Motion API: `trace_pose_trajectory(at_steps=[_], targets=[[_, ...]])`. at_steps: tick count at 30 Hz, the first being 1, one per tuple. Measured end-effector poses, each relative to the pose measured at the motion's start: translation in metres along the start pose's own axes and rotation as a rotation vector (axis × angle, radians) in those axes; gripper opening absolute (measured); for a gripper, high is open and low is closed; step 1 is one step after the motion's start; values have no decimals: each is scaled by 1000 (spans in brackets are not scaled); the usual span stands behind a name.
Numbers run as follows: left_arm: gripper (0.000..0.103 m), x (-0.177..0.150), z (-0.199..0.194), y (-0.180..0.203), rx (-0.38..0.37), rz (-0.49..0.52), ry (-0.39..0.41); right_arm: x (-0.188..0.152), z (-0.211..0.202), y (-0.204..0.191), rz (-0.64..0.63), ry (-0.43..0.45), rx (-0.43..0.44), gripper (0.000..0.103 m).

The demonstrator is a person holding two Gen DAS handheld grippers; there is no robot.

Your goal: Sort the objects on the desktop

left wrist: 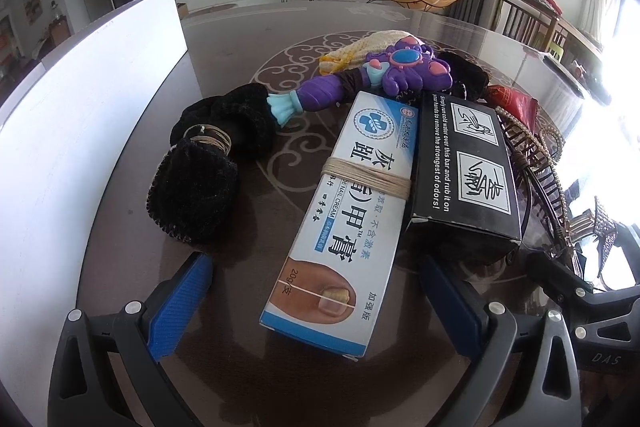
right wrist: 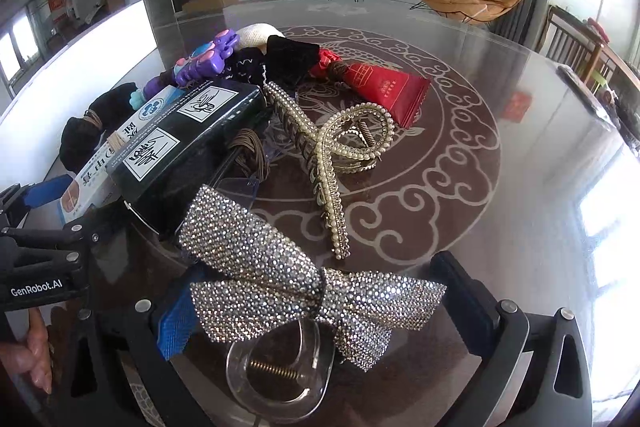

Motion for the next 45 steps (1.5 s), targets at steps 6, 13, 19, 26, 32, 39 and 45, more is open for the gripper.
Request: trace_pose_trajectory(at_steps=[6, 13, 19, 26, 32, 39, 45], targets=[[103, 1, 1, 4, -4, 1, 0, 0, 0, 0, 0, 0, 0, 103], [103, 0, 1, 4, -4, 2, -2, 0, 0, 0, 0, 0, 0, 103], [103, 1, 1, 3, -5, 3, -3, 0, 0, 0, 0, 0, 0, 103], [103, -2, 2, 2, -13, 13, -6, 0, 0, 0, 0, 0, 0, 103], [103, -2, 2, 2, -13, 15, -6, 0, 0, 0, 0, 0, 0, 103], [103, -1, 2, 3, -12, 13, -6, 0, 0, 0, 0, 0, 0, 103], [103, 0, 1, 2, -10, 10, -5, 0, 0, 0, 0, 0, 0, 103]])
Point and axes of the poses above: each gripper's, at about its wrist camera, not at the fingertips, and z roughly the way its jaws point, y to its right, x to its top, the point moved 9 cm from there along z, roughly the way its jaws point, and after that the axes turned 1 degree about x, right-handed, at the moved point
